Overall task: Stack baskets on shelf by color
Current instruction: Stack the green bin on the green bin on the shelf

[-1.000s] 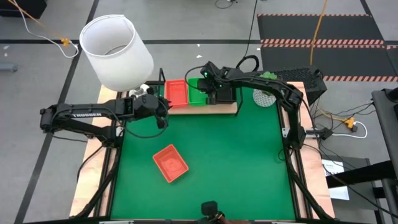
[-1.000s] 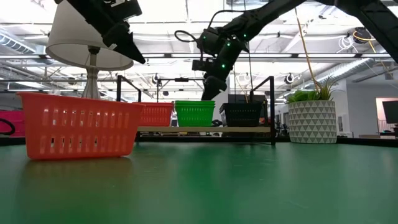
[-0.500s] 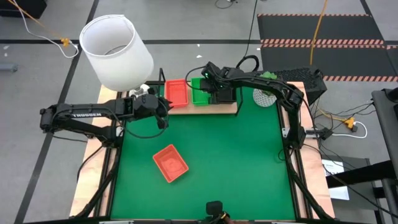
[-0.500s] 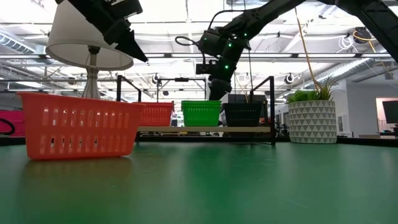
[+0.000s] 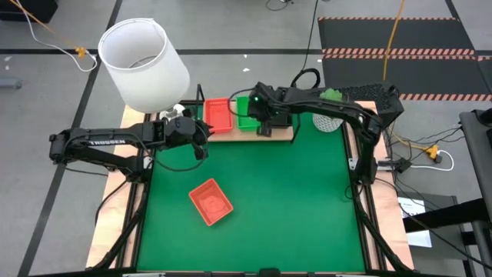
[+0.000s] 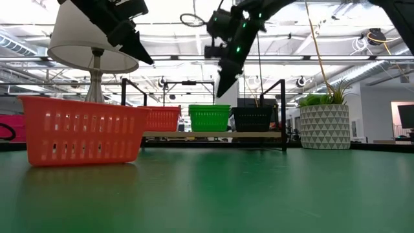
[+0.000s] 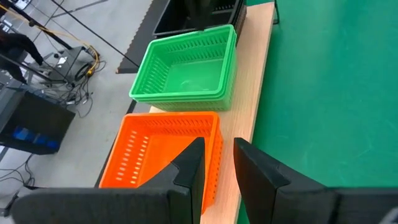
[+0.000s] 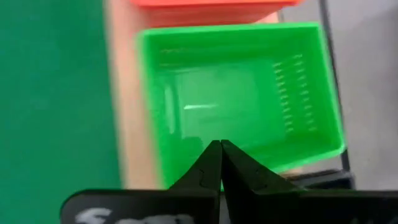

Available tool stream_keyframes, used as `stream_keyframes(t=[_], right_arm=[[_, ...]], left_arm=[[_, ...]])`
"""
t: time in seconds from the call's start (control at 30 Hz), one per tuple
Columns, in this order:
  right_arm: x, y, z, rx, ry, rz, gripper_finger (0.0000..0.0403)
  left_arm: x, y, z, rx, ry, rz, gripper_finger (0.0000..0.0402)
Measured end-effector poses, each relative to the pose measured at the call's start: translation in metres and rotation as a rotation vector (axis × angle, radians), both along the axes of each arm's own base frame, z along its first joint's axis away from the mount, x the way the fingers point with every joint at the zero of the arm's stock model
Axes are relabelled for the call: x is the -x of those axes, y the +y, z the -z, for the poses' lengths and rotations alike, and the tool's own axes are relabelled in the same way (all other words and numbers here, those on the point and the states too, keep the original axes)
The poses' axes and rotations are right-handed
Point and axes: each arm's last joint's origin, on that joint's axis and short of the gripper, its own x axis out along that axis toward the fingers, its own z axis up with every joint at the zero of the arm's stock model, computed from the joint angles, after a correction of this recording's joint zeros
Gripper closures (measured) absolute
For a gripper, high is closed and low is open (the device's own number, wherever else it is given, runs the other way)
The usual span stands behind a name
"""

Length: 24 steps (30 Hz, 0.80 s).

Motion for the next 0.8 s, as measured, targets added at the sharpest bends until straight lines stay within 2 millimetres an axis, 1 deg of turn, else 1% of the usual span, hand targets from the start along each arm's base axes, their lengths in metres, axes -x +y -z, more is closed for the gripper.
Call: stream_keyframes(t=[0.1,0.23,0.33,0.5,0.67,0.8], right_arm=[[0.004,0.017,-0.008,-0.023,0.026,-0.018,0.0403],[0.005,0.029,-0.006,-0.051,0.072,-0.021,0.0403],[0.006,0.032,0.002,-0.063,0.095,-0.011,0.0403],[0.011,0.031,0.017,-0.022,0.159,0.033,0.0403],[0.013,0.032,0.025,-0.04,0.168,0.058,0.0403],[0.011,0.032,0.031,-0.028,0.143,0.058,0.0403]], left_arm=[[0.0,-0.001,0.0,-0.002,0.001,0.006,0.0314],[-0.001,-0.001,0.0,-0.006,-0.001,0.016,0.0314],[-0.001,-0.003,-0.001,-0.006,-0.005,0.022,0.0314],[-0.002,-0.007,-0.001,-0.006,-0.005,0.041,0.0314],[-0.003,-0.009,-0.001,-0.007,-0.014,0.051,0.0314],[-0.003,-0.009,-0.002,-0.007,-0.017,0.051,0.0314]])
